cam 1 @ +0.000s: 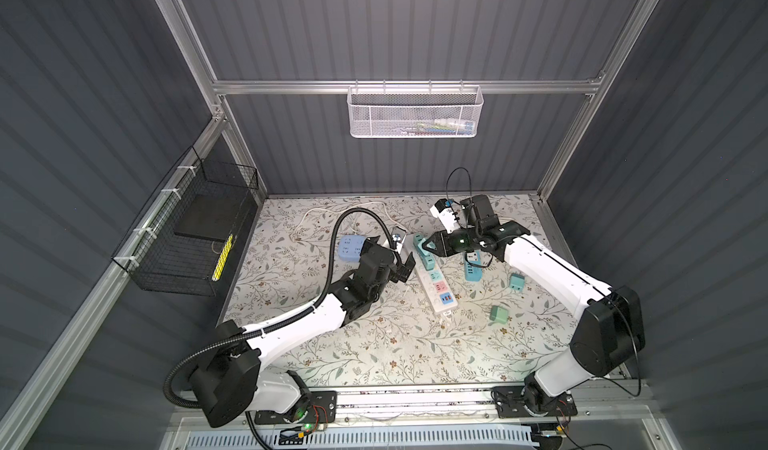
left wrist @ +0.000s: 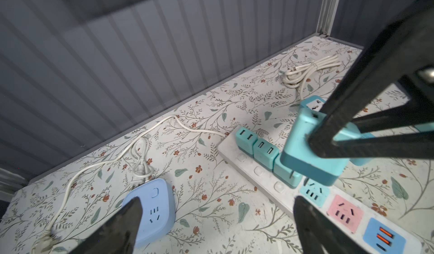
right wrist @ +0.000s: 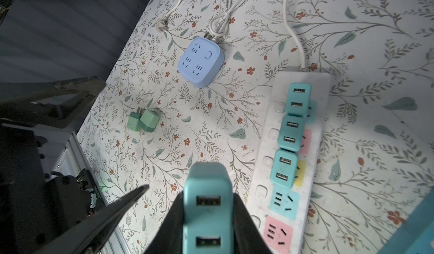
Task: Insert the plug
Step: 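Carry the adapter with the right gripper toward the white strip while left withdraws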
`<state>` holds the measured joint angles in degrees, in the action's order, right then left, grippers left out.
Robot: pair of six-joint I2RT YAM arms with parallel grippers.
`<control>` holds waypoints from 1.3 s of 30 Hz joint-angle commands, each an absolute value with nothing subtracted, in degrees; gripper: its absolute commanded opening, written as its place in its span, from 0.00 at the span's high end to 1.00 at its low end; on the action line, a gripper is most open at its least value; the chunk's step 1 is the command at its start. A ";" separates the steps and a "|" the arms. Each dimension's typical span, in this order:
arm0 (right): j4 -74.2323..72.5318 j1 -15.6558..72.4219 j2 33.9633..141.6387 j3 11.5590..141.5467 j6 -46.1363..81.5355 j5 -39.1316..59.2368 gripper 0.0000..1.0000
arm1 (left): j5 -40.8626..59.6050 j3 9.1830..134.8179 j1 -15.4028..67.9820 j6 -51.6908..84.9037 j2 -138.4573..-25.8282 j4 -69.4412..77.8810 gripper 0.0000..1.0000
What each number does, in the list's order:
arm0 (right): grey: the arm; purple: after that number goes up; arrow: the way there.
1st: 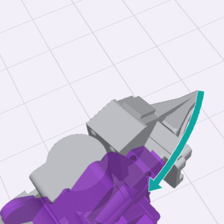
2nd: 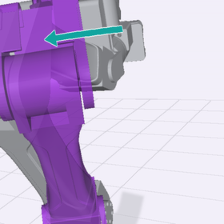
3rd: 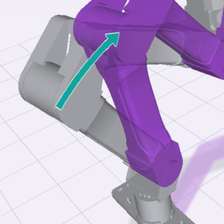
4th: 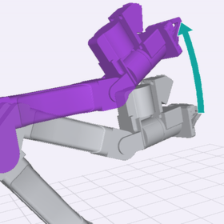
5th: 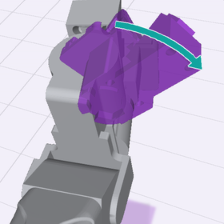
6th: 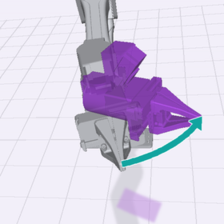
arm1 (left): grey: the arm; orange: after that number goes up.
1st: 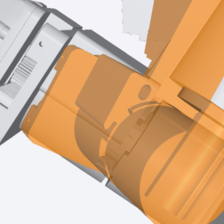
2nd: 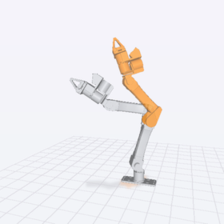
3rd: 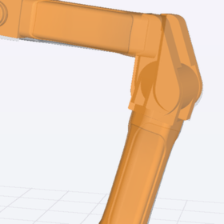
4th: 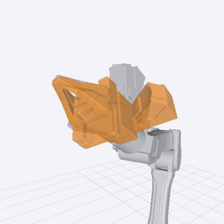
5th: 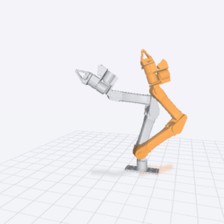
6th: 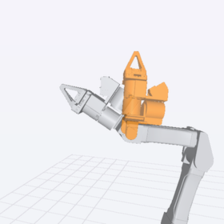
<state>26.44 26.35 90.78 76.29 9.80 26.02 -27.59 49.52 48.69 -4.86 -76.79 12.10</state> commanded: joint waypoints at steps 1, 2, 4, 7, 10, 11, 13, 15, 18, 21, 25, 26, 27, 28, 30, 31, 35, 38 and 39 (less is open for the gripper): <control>26.61 26.46 88.05 76.27 8.83 21.71 0.84 | -31.64 48.18 48.34 -3.05 -73.58 9.65 0.00; 27.13 26.41 87.41 76.03 8.52 20.64 0.84 | -32.59 48.08 48.35 -2.71 -72.92 8.52 0.00; 27.86 26.36 86.33 75.30 8.13 18.76 0.84 | -33.60 47.83 48.34 -2.22 -71.54 6.94 0.00; 28.74 26.27 84.93 74.56 7.99 15.36 0.84 | -36.02 49.18 48.31 -1.78 -69.92 2.28 0.00; 29.25 26.41 83.41 74.53 8.34 13.70 0.84 | -39.22 51.37 48.28 -1.65 -68.46 -2.10 0.00; 29.05 26.33 82.75 74.25 8.24 12.62 0.84 | -39.96 52.09 48.32 -1.89 -68.05 -3.14 0.00; 27.54 26.33 81.57 73.14 8.07 10.50 0.85 | -41.38 53.30 48.28 -2.14 -67.76 -3.84 0.00; 26.44 26.45 81.32 72.71 8.34 9.69 0.85 | -41.57 54.55 48.15 -2.29 -68.39 -4.02 0.00; 22.62 27.01 81.01 69.90 8.25 8.50 0.85 | -40.87 55.00 47.98 -1.70 -70.08 -1.71 0.00; 19.36 28.01 81.67 68.25 6.65 6.63 0.86 | -39.38 54.93 47.80 0.79 -72.32 0.03 0.00; 16.68 29.00 82.38 65.82 6.50 6.06 0.86 | -38.43 54.94 47.50 6.95 -75.22 0.32 0.00; 16.25 29.35 82.43 65.35 6.67 6.52 0.87 | -38.32 54.95 47.46 7.57 -75.85 0.28 0.00; 16.53 29.73 82.31 65.31 6.69 6.14 0.87 | -38.82 55.48 47.40 8.40 -76.38 -1.15 0.00; 16.79 30.20 81.99 65.23 6.70 5.69 0.87 | -39.90 56.25 47.30 9.64 -76.87 -2.70 0.00; 16.48 30.99 81.01 64.09 6.54 4.91 0.87 | -41.02 57.54 47.26 10.63 -77.26 -6.02 0.00; 15.93 31.10 80.42 63.24 6.75 4.60 0.87 | -41.45 57.47 47.20 10.98 -76.98 -6.58 0.00; 14.40 31.16 79.17 60.57 7.59 3.10 0.87 | -39.40 55.77 46.85 11.33 -75.42 -5.19 0.00; 14.23 31.13 78.51 59.45 8.21 1.79 0.87 | -38.79 56.57 46.71 11.52 -75.73 -6.64 0.00; 14.35 31.20 78.10 59.10 8.32 1.40 0.87 | -38.95 56.97 46.76 11.73 -76.01 -7.45 0.00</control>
